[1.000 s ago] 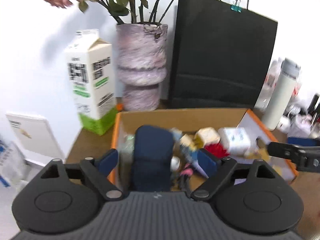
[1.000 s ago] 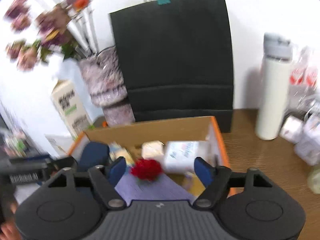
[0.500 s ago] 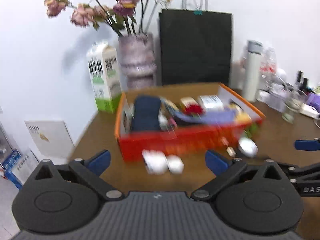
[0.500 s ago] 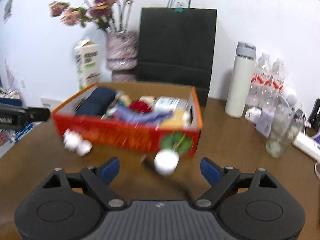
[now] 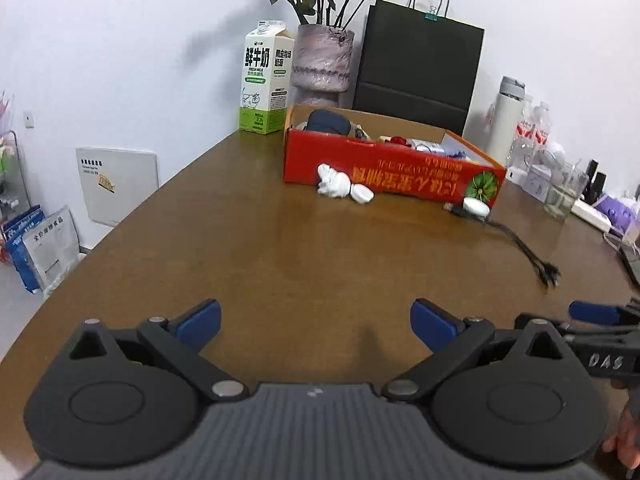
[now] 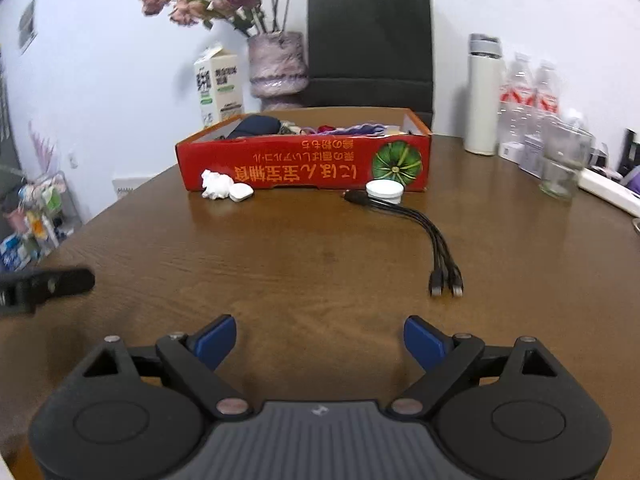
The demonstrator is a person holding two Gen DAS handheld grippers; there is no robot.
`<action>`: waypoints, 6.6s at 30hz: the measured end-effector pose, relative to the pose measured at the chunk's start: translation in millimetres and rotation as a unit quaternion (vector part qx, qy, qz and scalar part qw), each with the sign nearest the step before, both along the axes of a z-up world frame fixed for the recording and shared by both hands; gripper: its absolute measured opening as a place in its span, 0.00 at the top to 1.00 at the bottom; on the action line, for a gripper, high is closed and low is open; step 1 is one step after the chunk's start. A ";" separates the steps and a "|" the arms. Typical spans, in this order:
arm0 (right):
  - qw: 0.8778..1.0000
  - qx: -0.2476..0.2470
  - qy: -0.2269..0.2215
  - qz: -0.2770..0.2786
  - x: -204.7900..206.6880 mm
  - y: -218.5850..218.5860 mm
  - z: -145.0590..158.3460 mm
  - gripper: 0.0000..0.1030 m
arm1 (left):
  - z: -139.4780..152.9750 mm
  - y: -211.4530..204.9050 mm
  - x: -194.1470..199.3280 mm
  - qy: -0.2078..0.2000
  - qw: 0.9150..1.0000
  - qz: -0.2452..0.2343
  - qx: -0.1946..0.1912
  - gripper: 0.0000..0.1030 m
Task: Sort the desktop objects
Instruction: 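Move both tools back toward the white tissue items on the table, then grasp the crumpled white tissue with the left tool while the right tool grasps the small white tissue, then lift both white tissues and carry them over the red box, then open both tools to drop the tissues into the box, then move both tools back toward the white lid and black cable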
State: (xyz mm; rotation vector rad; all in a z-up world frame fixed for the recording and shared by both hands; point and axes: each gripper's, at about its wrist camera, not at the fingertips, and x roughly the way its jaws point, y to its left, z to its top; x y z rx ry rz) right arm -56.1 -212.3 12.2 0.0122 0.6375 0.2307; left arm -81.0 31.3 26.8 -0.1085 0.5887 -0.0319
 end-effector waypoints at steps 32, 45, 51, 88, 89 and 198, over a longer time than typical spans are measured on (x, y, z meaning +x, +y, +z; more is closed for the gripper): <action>0.998 0.046 0.001 -0.032 15.0 -18.0 5.4 0.07 | 13.2 -19.6 69.9 -0.009 0.998 -0.049 0.023 0.00; 0.999 0.007 -0.016 0.051 121.8 23.8 21.3 0.20 | 8.0 -12.5 229.6 0.024 0.996 -0.085 0.032 0.23; 0.994 -0.005 0.024 0.106 167.9 64.6 -0.9 0.29 | -9.4 3.1 247.2 0.048 0.995 -0.091 -0.018 0.60; 0.998 0.006 -0.064 0.002 40.1 25.8 28.0 0.75 | 19.3 -15.1 72.7 -0.028 0.999 -0.022 -0.032 0.88; 0.998 0.007 -0.060 -0.009 34.2 19.1 25.7 0.75 | 16.4 -18.8 69.7 -0.024 0.999 -0.022 -0.023 0.88; 0.999 -0.021 -0.032 0.013 -37.3 5.4 1.9 0.19 | -4.7 -44.6 -3.1 0.049 0.998 -0.040 -0.007 0.00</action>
